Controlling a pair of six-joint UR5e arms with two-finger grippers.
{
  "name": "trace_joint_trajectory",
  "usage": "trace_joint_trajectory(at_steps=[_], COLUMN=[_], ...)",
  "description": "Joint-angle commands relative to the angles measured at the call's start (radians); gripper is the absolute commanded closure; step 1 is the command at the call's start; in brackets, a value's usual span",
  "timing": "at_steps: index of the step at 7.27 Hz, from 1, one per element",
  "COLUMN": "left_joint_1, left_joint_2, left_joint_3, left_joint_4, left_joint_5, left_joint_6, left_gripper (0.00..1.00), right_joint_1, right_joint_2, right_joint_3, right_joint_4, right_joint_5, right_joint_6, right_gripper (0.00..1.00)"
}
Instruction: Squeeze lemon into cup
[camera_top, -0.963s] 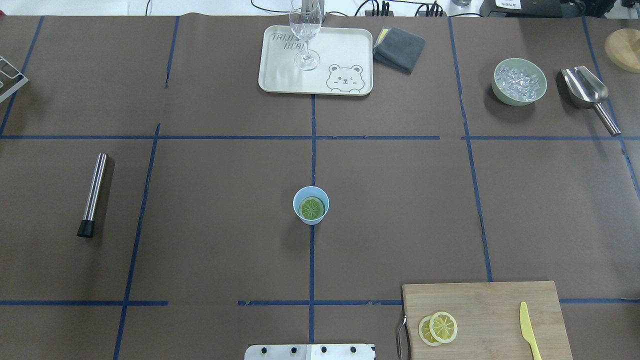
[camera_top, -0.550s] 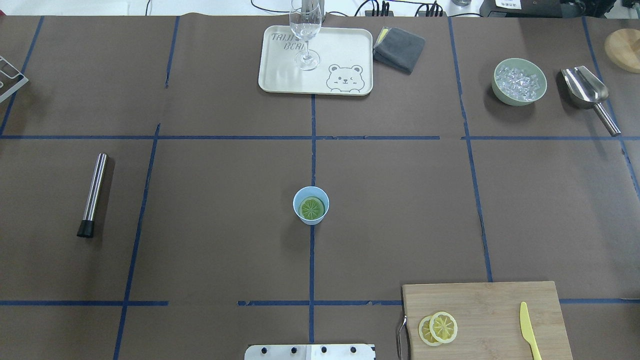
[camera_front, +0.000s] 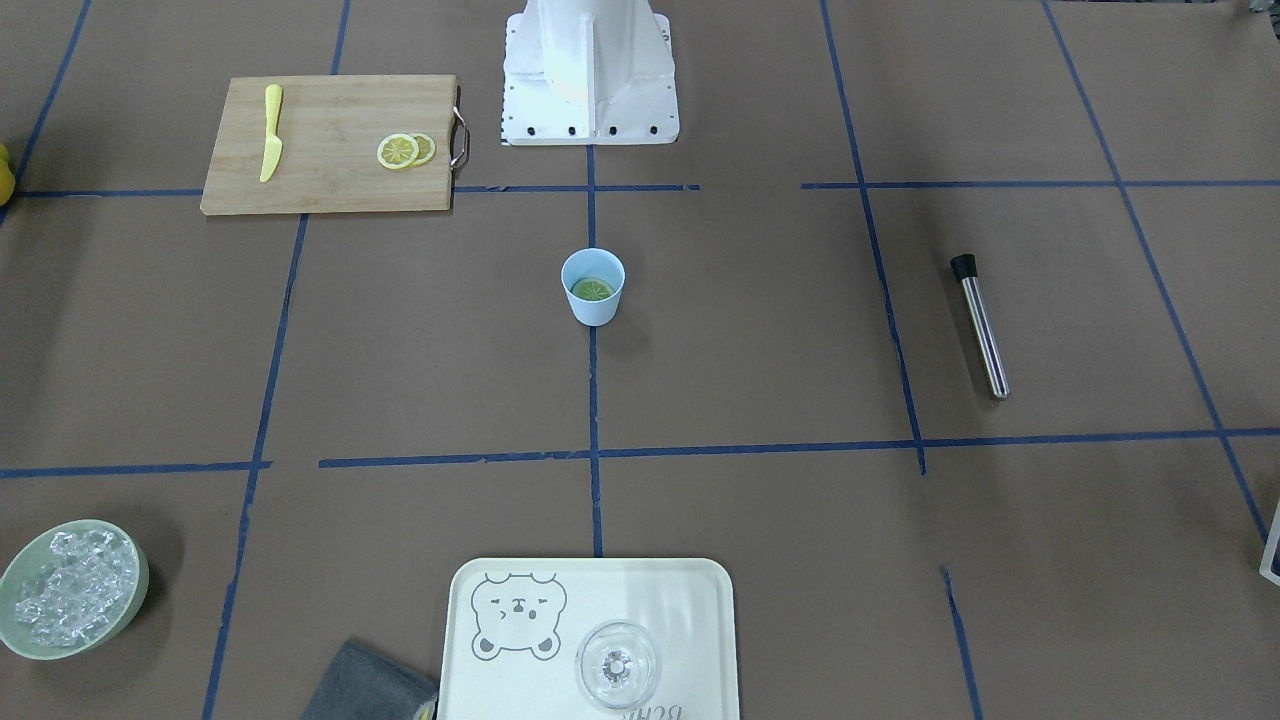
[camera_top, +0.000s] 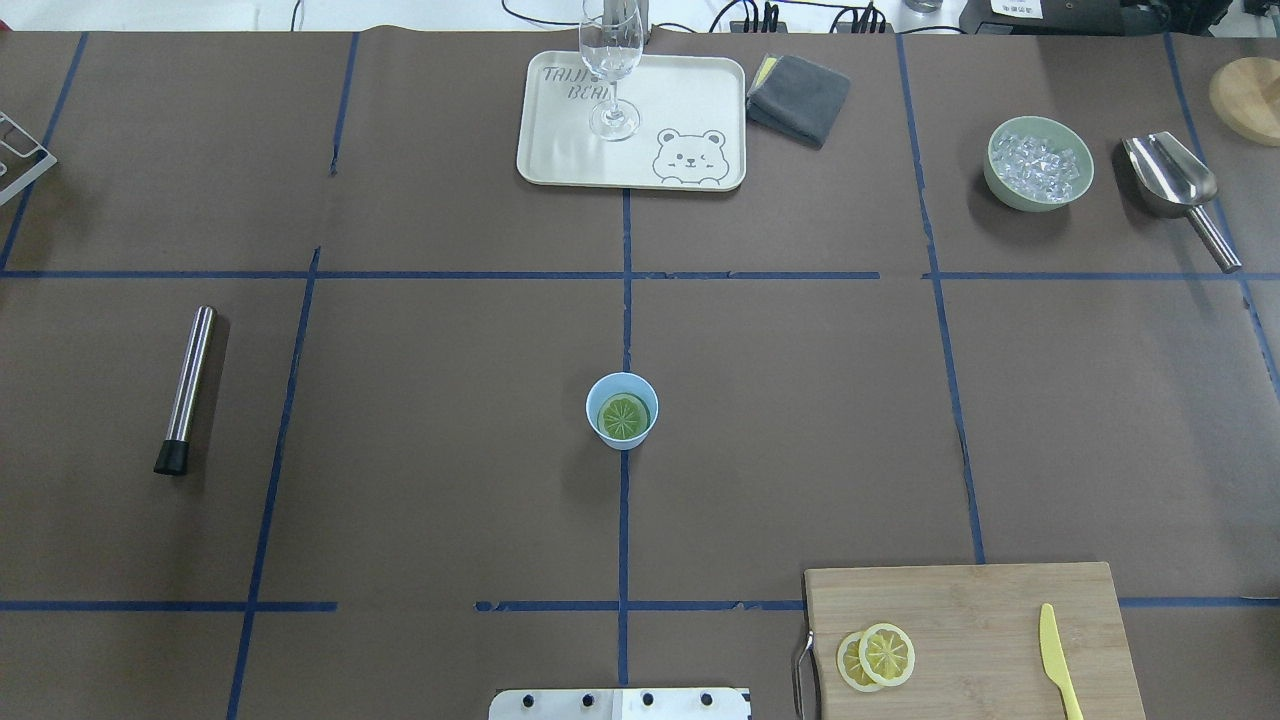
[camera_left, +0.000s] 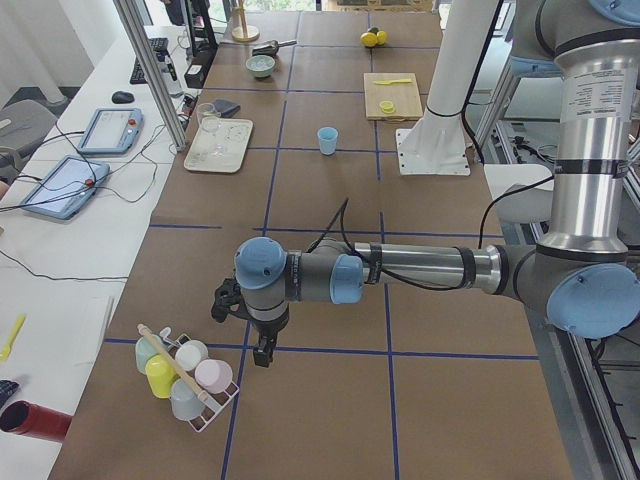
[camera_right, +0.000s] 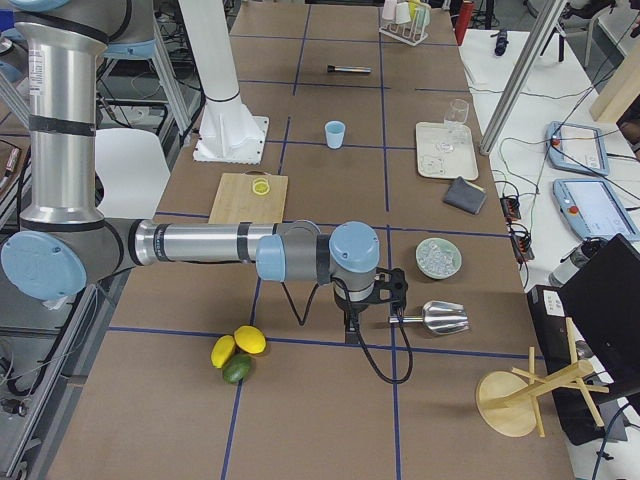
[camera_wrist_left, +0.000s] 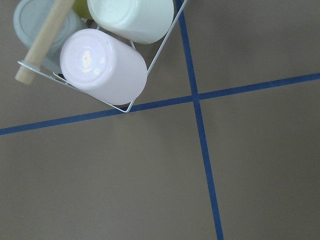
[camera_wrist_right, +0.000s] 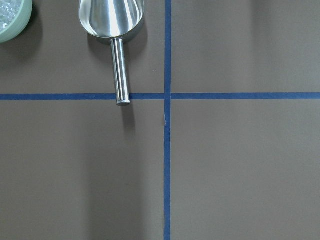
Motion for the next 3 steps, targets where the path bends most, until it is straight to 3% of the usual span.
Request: trace_joint_trajectory(at_steps=[1, 3], left_joint_1=[0.0, 0.0], left_joint_2=[0.0, 0.0], left_joint_3=[0.001, 0.006], left_joint_4=[0.0, 0.0], left_joint_5=[0.0, 0.0], left_joint_6=[0.0, 0.0], left_gripper=[0.0, 0.0], right_joint_1=[0.0, 0.0], right_joint_2=[0.0, 0.0], right_joint_3=[0.0, 0.002], right_joint_4=[0.0, 0.0], right_joint_5=[0.0, 0.0], right_joint_6=[0.0, 0.0], right_gripper=[0.0, 0.0])
